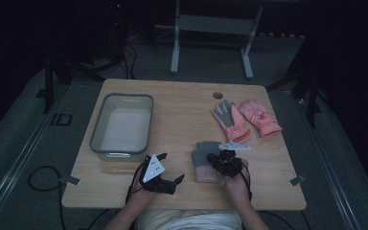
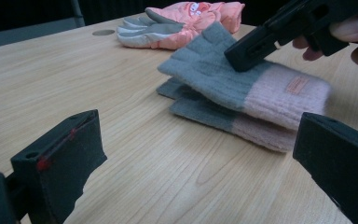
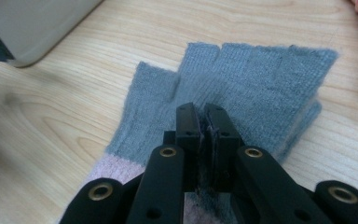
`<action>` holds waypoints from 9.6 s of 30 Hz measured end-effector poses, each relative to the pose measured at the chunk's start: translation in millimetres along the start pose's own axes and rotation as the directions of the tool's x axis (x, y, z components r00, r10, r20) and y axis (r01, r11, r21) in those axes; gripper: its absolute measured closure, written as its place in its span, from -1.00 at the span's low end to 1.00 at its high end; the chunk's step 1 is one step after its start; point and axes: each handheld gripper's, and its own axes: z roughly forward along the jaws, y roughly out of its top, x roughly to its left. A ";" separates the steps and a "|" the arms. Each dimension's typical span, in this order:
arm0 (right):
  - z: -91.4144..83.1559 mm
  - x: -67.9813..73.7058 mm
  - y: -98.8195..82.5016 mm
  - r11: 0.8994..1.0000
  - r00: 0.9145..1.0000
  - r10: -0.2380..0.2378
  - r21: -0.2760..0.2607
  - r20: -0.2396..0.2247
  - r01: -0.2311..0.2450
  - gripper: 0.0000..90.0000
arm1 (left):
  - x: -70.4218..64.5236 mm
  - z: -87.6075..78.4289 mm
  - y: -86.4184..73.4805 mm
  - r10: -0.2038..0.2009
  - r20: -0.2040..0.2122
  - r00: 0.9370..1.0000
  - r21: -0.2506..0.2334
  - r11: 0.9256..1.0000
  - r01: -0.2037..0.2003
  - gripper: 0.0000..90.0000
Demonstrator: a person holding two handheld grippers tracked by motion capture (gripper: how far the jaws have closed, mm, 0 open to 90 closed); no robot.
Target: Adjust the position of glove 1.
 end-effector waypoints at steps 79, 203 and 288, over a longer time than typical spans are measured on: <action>41.3 -67.6 29.5 0.978 0.979 -0.122 0.150 -0.166 0.147 0.71 | -38.1 82.6 47.5 0.344 0.359 0.868 0.263 0.855 -0.448 0.49; 144.2 99.6 184.9 0.973 0.910 -0.230 -0.059 -0.345 0.223 0.04 | 209.2 -32.2 67.6 0.084 0.193 0.978 0.665 0.722 -0.193 -0.20; 74.4 -160.6 101.5 0.961 0.968 -0.245 0.145 0.052 0.235 0.36 | 7.2 30.2 25.1 0.043 0.345 0.938 0.273 0.951 -0.144 -0.95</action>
